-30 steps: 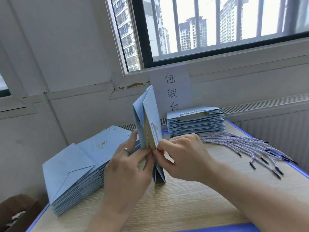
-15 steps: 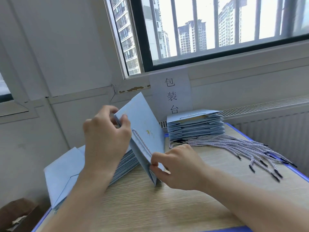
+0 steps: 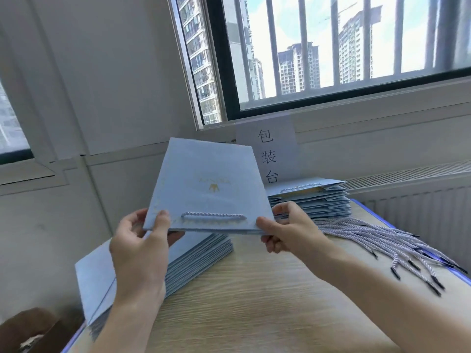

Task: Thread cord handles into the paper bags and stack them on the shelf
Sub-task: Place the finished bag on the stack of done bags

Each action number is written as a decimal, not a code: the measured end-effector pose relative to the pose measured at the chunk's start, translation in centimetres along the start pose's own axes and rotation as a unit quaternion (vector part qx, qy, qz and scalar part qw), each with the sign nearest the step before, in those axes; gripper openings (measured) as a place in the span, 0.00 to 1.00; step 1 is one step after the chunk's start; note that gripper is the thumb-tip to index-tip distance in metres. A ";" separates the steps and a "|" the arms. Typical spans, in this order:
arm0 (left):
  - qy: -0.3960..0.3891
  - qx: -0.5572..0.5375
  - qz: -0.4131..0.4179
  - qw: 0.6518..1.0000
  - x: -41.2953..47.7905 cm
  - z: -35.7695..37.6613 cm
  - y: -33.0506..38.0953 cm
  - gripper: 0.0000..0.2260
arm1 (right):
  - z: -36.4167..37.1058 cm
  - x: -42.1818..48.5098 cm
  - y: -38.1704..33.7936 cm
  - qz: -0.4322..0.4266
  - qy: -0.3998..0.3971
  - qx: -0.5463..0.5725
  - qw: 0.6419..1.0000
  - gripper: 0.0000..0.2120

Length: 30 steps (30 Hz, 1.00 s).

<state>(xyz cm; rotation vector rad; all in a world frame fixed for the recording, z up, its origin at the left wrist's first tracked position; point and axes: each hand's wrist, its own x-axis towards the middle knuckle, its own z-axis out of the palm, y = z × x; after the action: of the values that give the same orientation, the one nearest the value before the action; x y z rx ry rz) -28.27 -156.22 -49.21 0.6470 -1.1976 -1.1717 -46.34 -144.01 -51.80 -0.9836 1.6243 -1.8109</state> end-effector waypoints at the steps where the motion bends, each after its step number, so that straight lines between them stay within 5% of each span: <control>1: -0.030 -0.004 -0.027 0.999 -0.1 0.1 -0.3 0.05 | -0.4 0.2 -0.1 -0.001 0.019 0.030 0.999 0.16; 5: -0.146 0.041 -0.117 0.982 -0.7 0.5 -1.1 0.05 | -1.6 0.8 -0.4 -0.011 0.074 0.103 0.992 0.14; 15: -0.209 0.007 -0.187 0.960 -0.6 1.1 -1.5 0.08 | -2.4 1.1 -0.6 -0.025 0.093 0.040 0.995 0.09; 22: -0.186 0.056 -0.128 0.973 -0.8 2.2 -1.9 0.12 | -2.7 0.9 -0.9 -0.028 0.092 0.006 0.995 0.12; 27: -0.201 0.079 -0.091 0.972 -0.5 3.8 -1.7 0.13 | -3.8 1.2 -2.2 -0.034 0.121 -0.019 0.992 0.24; 30: -0.222 0.109 -0.046 0.968 0.6 6.4 -1.6 0.10 | -5.7 2.0 -4.1 -0.057 0.160 -0.117 0.978 0.17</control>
<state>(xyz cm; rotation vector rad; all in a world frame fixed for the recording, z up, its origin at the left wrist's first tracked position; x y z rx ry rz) -34.90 -156.12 -48.53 0.6264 -1.7088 -1.3153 -51.65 -141.47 -47.57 -0.9359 2.0523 -1.9674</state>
